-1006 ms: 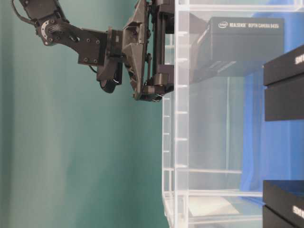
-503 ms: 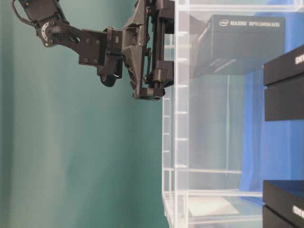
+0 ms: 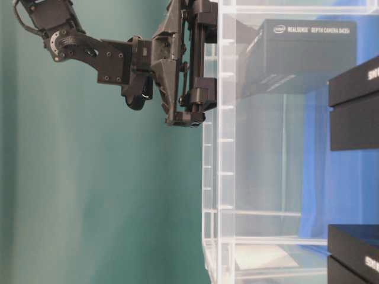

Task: Take out the box from the case.
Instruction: 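Lower the right gripper and close it on the right box, then lift the right box up out of the case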

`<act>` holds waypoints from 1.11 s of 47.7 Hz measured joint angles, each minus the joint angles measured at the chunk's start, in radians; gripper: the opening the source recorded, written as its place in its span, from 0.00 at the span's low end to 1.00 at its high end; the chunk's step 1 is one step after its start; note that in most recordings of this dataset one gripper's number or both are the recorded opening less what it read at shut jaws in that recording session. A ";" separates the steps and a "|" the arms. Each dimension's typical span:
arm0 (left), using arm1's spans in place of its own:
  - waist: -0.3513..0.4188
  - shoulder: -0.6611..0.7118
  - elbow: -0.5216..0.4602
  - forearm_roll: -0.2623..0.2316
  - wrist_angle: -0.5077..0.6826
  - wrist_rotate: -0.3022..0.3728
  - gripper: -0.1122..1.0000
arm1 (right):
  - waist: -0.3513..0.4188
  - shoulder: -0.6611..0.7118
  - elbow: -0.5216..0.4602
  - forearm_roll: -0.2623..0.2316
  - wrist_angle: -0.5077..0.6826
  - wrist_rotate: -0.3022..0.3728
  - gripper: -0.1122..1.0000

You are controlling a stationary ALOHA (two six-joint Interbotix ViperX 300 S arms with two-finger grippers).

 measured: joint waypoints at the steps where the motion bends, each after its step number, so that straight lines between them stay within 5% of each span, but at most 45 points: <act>1: 0.000 0.000 0.000 0.000 0.000 0.000 0.98 | 0.002 0.000 -0.002 0.000 0.006 0.000 0.68; 53: -0.002 -0.006 0.000 0.000 -0.002 0.002 0.98 | 0.029 -0.091 -0.307 -0.008 0.434 0.000 0.68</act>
